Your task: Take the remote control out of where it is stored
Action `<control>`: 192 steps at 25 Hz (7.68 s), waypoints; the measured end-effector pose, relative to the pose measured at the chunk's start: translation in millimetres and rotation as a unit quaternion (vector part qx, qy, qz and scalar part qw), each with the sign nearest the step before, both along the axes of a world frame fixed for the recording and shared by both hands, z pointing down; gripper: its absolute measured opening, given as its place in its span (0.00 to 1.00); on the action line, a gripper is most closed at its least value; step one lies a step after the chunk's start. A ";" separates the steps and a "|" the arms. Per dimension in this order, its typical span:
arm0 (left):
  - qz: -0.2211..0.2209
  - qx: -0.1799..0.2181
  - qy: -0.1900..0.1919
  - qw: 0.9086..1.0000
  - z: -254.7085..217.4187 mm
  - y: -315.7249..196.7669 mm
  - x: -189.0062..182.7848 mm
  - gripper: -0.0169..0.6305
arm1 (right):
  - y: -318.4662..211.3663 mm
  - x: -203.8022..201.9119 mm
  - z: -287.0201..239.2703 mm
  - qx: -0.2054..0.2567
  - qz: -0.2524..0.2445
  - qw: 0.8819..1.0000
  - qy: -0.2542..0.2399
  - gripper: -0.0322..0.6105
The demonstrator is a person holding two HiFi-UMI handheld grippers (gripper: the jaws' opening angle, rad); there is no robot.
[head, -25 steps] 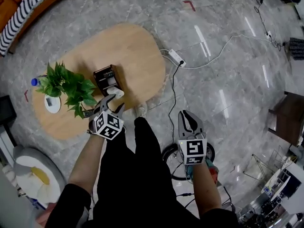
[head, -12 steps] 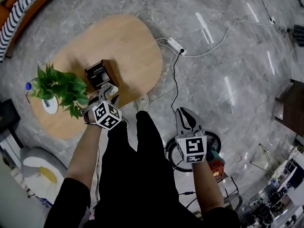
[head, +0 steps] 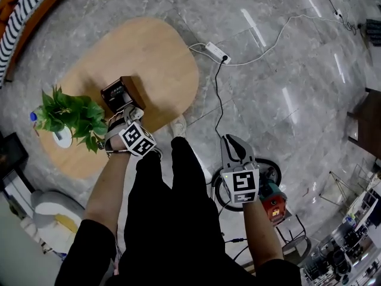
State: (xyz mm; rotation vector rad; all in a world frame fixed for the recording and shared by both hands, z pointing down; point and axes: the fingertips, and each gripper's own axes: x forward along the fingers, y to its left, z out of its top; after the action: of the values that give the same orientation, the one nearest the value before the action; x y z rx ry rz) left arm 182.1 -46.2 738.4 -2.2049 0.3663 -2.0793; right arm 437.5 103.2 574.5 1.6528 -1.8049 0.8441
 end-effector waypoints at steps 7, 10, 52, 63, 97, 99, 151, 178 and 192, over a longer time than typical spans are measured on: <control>0.001 0.010 0.015 1.000 -12.1 -6.9 0.7 0.20 | -2.4 -5.7 -3.8 -0.014 -0.001 1.000 0.004 0.11; 0.002 0.015 0.025 1.000 -18.2 -9.2 3.5 0.19 | -5.3 -11.2 -5.5 -0.010 -0.004 1.000 0.006 0.11; -0.205 0.160 0.259 0.930 -278.1 -18.8 -210.2 0.19 | -152.4 -327.8 -126.4 0.116 -0.322 0.937 0.062 0.11; -0.320 0.166 0.222 0.906 -257.5 11.6 -373.7 0.19 | -161.1 -478.9 -106.8 0.107 -0.425 0.898 0.037 0.11; -0.669 -0.080 0.405 0.618 -39.7 59.4 -441.4 0.19 | -140.5 -519.1 7.0 -0.030 -0.440 0.896 0.051 0.11; -0.697 -0.095 0.416 0.576 -29.1 58.2 -440.9 0.19 | -140.5 -513.1 10.2 -0.034 -0.439 0.896 0.057 0.11; -0.844 -0.106 0.390 0.351 33.5 59.3 -453.5 0.36 | -133.8 -490.3 42.4 -0.067 -0.405 0.911 0.031 0.11; -0.656 0.077 0.506 0.554 -192.9 -5.2 -447.2 0.22 | -176.7 -489.4 -80.8 0.069 -0.377 0.924 -0.006 0.11; -0.444 0.192 0.543 0.686 -373.6 -34.3 -353.1 0.16 | -203.5 -373.0 -203.9 0.164 -0.256 0.951 -0.063 0.11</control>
State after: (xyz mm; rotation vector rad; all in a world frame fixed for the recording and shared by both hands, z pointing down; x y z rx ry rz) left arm -171.0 -80.5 364.8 -2.9001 2.0127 -0.2589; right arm 64.5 -100.4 370.6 1.2231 -2.4181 0.4412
